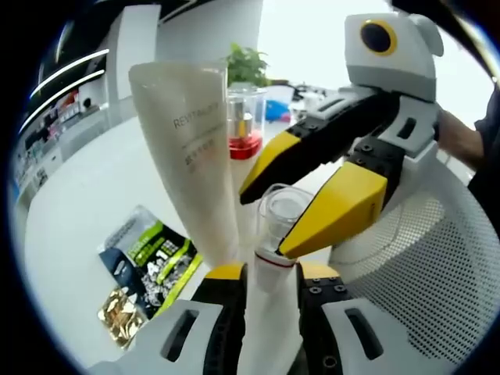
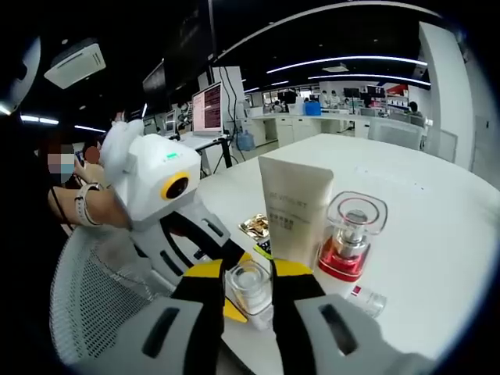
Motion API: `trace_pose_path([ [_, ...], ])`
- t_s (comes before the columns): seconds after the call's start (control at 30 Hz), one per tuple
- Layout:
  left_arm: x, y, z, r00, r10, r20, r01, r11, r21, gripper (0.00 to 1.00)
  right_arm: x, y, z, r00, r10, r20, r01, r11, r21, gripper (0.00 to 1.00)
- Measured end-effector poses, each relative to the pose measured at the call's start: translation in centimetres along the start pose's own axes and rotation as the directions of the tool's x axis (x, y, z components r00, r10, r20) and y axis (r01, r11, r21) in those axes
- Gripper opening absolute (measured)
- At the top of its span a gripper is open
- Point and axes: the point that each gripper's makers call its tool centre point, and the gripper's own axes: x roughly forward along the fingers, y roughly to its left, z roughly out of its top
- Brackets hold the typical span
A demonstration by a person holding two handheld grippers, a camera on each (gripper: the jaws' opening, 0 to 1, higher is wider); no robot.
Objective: Arrange the skincare products in the storage area until every visible bottle or jar stands upright without overlapping.
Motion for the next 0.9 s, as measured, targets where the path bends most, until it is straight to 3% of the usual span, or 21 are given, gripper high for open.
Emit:
trace_pose_path([
  [0.2,0.1,-0.1,-0.1,1.000,-0.005,-0.006,0.005,1.000,0.004,0.20,-0.5,-0.1,0.0,1.000,0.009,0.008,-0.010,0.999,0.030,0.23],
  [0.47,0.1,-0.1,-0.3,1.000,-0.002,-0.019,0.002,1.000,0.001,0.20,-1.6,-0.2,0.0,1.000,0.017,-0.010,-0.017,1.000,0.007,0.25],
  [0.7,-0.2,0.0,-0.2,1.000,0.002,-0.027,-0.002,1.000,0.010,0.20,-2.3,-0.7,-2.4,0.995,0.014,-0.094,-0.014,1.000,0.001,0.25],
  [0.9,-0.4,0.1,-0.4,0.999,0.005,-0.043,-0.005,1.000,0.003,0.17,-1.7,-0.9,-4.8,0.982,0.008,-0.191,-0.009,1.000,-0.006,0.24],
])
